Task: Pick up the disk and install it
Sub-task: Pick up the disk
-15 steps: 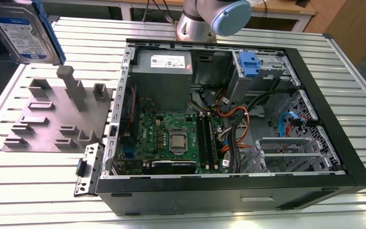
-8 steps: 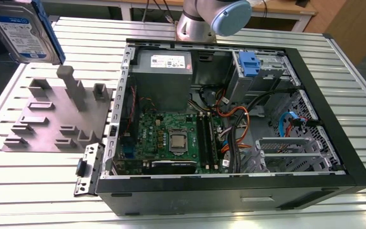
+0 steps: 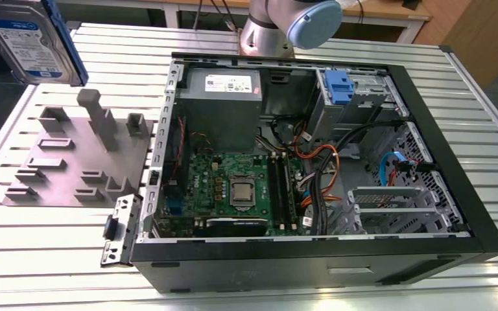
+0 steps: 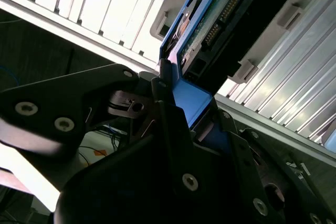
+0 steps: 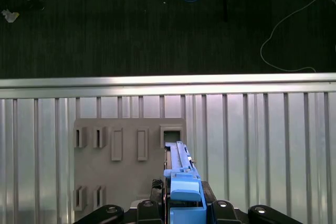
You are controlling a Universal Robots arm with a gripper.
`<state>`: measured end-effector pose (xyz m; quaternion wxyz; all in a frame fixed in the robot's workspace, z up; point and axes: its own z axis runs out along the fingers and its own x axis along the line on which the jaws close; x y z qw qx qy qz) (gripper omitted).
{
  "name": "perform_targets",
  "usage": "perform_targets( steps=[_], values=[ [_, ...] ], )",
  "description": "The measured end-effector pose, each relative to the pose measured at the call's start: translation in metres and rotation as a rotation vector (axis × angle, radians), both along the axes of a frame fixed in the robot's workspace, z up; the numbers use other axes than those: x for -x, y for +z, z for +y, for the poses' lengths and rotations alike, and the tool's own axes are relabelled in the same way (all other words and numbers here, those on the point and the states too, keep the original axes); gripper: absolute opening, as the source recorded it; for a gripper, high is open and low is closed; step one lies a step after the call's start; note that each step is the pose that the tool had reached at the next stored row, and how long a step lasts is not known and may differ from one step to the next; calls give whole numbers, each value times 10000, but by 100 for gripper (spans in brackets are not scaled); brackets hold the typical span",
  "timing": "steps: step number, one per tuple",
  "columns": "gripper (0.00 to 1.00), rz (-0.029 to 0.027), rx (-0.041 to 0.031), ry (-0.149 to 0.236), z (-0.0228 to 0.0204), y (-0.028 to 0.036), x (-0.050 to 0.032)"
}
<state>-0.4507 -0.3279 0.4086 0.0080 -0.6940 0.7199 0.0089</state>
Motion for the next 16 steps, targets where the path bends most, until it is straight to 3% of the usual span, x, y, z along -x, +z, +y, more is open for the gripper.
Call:
perform_targets(
  steps=[16],
  values=[
    [36, 0, 0, 0, 0, 90, 0]
  ],
)
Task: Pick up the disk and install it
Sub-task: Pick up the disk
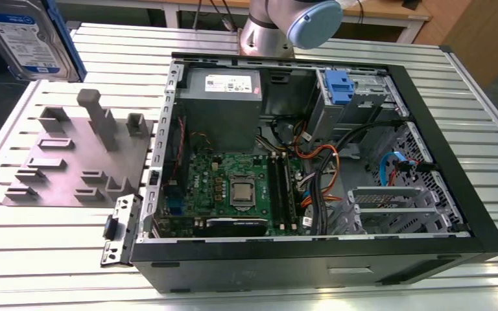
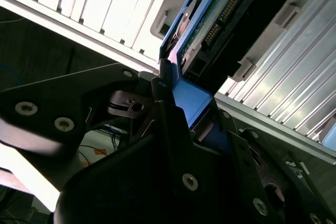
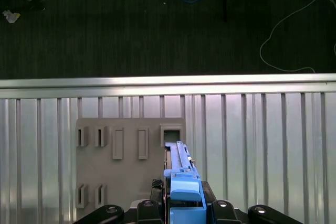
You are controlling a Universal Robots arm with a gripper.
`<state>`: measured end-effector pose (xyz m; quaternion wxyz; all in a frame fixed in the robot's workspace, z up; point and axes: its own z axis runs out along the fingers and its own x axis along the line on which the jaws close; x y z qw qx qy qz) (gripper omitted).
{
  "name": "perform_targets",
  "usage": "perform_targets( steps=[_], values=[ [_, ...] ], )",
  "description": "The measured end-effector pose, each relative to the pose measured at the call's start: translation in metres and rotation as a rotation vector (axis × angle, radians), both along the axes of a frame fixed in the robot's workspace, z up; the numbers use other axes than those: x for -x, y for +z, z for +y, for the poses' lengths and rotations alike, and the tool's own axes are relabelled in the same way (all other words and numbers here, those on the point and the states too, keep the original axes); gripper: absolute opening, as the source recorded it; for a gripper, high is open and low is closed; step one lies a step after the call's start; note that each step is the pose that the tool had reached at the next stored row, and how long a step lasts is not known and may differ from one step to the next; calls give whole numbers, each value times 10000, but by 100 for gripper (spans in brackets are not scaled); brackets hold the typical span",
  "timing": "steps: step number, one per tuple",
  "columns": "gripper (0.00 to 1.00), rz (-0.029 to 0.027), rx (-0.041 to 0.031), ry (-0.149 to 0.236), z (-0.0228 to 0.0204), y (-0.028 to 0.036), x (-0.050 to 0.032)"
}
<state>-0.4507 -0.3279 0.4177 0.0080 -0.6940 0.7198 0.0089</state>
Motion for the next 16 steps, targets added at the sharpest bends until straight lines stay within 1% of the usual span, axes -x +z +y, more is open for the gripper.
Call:
perform_targets(
  steps=[16],
  values=[
    [36, 1, 1, 0, 0, 107, 0]
  ],
)
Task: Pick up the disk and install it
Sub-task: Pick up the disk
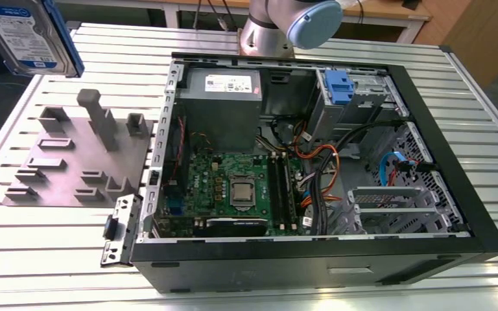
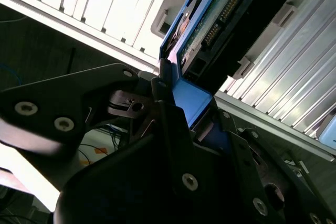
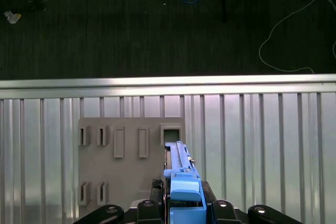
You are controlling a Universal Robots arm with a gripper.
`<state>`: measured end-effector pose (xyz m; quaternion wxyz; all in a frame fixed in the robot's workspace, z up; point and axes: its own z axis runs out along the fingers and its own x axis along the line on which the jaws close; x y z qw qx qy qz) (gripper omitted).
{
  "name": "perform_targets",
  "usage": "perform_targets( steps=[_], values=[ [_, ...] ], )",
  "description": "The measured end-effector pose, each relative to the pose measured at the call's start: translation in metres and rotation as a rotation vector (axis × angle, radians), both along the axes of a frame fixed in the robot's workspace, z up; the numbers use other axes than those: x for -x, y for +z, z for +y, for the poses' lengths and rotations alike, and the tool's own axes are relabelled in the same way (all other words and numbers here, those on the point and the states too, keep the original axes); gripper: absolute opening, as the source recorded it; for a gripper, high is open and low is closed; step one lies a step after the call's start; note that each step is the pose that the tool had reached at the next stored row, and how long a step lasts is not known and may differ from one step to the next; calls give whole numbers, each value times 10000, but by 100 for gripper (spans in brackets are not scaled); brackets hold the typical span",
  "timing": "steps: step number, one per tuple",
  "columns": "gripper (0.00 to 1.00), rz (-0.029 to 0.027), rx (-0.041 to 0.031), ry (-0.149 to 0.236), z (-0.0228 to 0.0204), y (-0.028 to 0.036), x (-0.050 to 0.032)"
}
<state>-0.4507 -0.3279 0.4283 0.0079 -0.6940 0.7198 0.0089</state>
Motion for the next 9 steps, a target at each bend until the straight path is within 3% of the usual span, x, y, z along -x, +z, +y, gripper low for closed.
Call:
perform_targets(
  steps=[9],
  values=[
    [36, -1, 0, 0, 0, 50, 0]
  ],
)
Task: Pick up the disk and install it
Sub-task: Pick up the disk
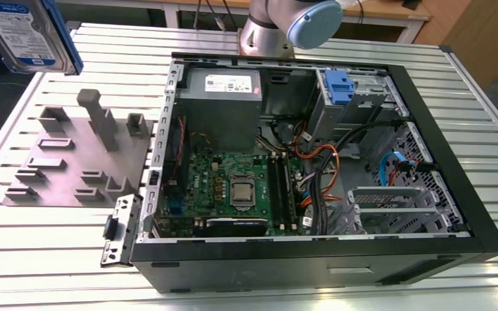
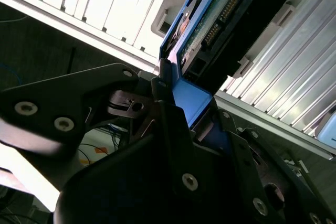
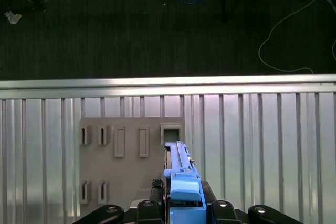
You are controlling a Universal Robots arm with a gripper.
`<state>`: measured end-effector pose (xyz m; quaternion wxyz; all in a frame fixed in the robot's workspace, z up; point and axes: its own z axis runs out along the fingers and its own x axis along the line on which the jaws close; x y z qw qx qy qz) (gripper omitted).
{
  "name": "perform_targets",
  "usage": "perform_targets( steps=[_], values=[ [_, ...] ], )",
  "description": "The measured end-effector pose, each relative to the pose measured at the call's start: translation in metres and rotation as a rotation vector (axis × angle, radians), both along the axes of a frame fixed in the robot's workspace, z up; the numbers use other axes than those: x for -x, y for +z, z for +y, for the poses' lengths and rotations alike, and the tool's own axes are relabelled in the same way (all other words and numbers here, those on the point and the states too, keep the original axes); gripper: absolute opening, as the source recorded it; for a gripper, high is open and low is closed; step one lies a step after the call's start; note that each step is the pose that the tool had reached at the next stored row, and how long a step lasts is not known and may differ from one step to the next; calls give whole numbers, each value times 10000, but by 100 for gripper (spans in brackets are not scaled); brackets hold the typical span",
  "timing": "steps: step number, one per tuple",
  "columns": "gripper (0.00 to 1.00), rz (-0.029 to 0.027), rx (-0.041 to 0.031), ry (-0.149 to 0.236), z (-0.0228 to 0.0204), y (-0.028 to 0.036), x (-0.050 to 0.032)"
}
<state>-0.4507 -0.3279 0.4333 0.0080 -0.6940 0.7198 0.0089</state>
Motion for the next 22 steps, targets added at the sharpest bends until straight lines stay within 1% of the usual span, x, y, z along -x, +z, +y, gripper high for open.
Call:
perform_targets(
  steps=[22],
  values=[
    [36, 0, 0, 0, 0, 124, 0]
  ],
)
